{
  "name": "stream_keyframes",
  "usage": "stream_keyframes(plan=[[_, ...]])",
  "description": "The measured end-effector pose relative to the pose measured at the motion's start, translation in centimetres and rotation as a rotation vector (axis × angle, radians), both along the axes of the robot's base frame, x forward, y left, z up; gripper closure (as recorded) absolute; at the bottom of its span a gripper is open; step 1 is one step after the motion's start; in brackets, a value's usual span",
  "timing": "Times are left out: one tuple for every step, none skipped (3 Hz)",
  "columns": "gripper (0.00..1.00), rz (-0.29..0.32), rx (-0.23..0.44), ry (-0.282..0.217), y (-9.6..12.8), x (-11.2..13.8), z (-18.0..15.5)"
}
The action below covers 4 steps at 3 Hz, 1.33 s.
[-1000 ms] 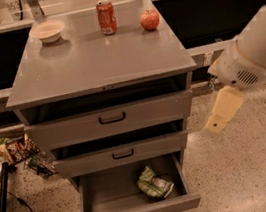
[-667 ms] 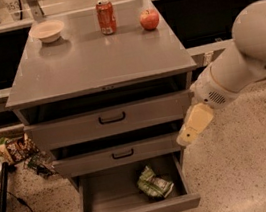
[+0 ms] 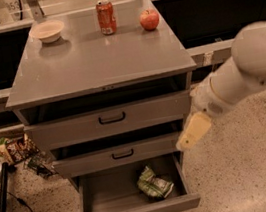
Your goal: Pick green jalapeno chip bag from bottom drawer and place on counter
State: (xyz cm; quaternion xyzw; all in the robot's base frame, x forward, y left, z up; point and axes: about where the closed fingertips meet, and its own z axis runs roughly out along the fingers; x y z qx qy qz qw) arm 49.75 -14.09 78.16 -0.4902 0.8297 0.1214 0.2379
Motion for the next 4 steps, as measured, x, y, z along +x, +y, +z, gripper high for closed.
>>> stream_keyframes(plan=[[0.00, -0.040, 0.062, 0.048, -0.3, 0.3, -7.3], [0.00, -0.031, 0.133, 0.073, 0.9, 1.7, -16.2], [0.00, 0.033, 0.136, 0.049, 2.3, 3.0, -21.3], [0.00, 0.022, 0.131, 0.071, 3.4, 4.3, -26.8]])
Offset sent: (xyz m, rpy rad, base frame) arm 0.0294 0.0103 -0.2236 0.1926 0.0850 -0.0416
